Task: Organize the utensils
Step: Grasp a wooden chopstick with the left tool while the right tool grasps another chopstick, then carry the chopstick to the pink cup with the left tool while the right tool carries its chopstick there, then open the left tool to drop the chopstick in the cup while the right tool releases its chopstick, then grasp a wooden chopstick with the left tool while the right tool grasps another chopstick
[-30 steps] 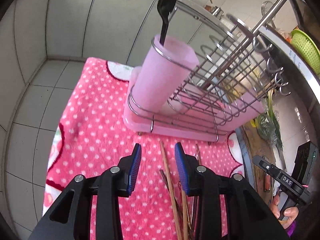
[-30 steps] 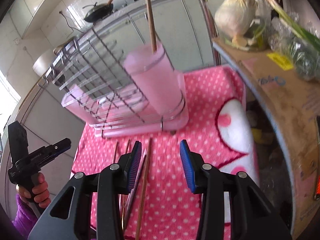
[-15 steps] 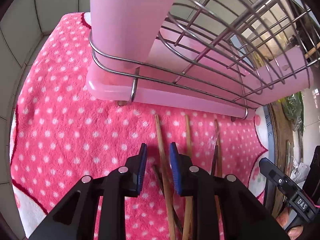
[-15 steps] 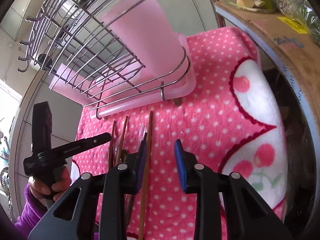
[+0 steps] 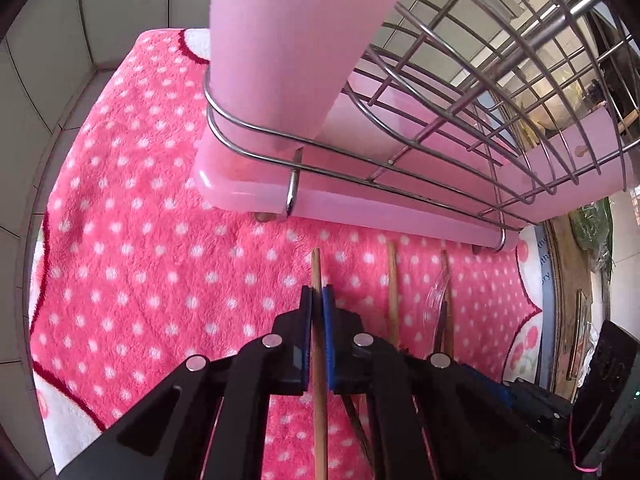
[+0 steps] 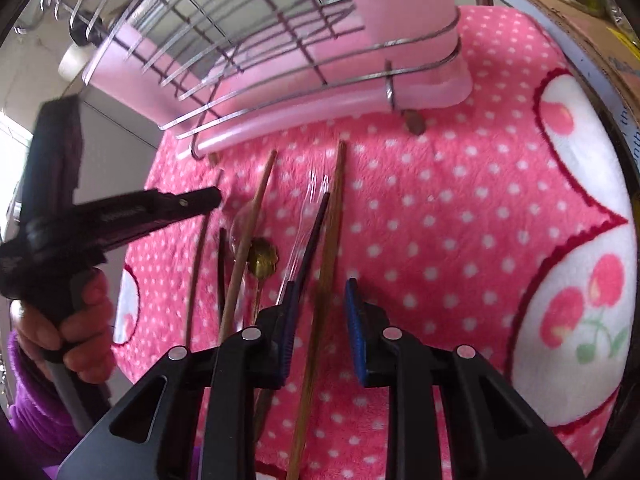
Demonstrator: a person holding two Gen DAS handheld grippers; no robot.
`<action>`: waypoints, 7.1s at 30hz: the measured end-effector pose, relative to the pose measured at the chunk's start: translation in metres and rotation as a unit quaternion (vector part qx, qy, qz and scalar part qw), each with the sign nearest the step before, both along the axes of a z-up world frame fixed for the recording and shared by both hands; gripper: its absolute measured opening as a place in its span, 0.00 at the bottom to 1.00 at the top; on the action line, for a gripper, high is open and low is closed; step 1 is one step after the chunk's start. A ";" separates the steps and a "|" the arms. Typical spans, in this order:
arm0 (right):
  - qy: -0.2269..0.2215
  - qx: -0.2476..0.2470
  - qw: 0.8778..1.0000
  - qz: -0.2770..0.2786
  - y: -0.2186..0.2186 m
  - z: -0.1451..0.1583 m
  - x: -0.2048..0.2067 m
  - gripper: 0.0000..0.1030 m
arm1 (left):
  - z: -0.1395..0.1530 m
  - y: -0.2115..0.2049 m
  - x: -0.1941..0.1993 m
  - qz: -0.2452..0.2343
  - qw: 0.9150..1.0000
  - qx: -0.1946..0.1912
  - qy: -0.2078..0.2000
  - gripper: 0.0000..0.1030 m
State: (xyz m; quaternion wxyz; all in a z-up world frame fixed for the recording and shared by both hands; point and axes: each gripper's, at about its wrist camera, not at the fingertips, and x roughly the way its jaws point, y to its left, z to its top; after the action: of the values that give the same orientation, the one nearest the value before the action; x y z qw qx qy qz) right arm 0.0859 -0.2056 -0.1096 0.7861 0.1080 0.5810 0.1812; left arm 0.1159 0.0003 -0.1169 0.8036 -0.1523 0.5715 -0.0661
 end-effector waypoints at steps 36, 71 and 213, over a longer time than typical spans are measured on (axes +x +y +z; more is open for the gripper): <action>0.025 -0.122 0.992 0.001 -0.004 0.002 0.061 0.12 | -0.008 0.038 0.031 -0.021 0.998 0.035 0.055 0.07; -0.245 0.025 0.966 -0.073 -0.073 0.151 -0.042 0.06 | 0.156 0.071 -0.090 0.022 0.962 -0.051 -0.268 0.04; 0.054 0.017 0.998 -0.018 0.005 0.001 0.022 0.14 | 0.023 0.007 0.003 -0.036 0.999 -0.032 0.000 0.05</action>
State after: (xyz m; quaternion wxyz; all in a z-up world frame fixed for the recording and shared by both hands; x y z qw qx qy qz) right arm 0.1080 -0.2011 -0.1081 0.7549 0.1409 0.6173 0.1710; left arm 0.1191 0.0077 -0.0939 0.7953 -0.1570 0.5745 -0.1131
